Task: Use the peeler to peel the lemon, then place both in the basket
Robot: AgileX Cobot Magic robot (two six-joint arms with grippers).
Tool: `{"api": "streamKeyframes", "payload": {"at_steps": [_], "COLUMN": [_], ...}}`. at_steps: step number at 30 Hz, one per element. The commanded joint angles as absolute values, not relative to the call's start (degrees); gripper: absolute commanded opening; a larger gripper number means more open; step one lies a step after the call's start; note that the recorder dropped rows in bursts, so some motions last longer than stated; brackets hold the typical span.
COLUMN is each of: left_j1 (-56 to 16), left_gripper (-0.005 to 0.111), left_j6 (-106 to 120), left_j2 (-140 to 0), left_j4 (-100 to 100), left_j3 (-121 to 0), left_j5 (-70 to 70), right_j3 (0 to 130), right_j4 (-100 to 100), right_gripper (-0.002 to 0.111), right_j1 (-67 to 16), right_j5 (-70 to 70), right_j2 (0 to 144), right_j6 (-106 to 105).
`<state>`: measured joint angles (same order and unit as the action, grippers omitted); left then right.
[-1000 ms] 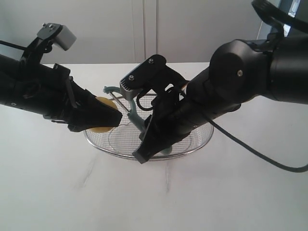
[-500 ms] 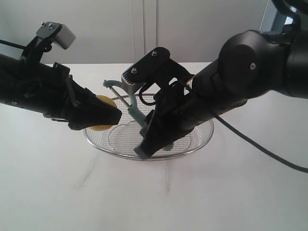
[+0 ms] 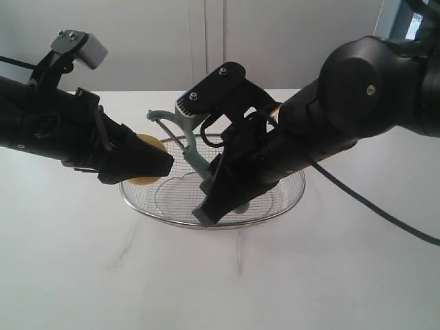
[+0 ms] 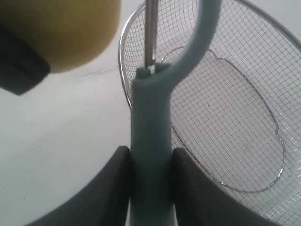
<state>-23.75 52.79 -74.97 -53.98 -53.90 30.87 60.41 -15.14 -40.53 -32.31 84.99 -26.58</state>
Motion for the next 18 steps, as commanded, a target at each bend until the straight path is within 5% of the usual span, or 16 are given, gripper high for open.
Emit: {"api": "streamKeyframes", "payload": {"at_steps": [1,18], "left_j1": [-23.54,-23.54], "left_gripper": [0.000,0.000], "left_j6": [52.90,52.90], "left_j2": [-74.75,-74.75], "left_j4": [-55.71,-54.09], "left_j3": [-53.72,-53.72], "left_j5": [31.06,29.56], "right_j3": [60.64,60.64], "right_j4": [-15.43,-15.09], "right_gripper": [0.000,0.000], "right_j1": [-40.65,-40.65], "right_j5": [-31.91,-33.01], "right_j2": [84.36,77.06], "right_j6": [-26.76,-26.76]}}
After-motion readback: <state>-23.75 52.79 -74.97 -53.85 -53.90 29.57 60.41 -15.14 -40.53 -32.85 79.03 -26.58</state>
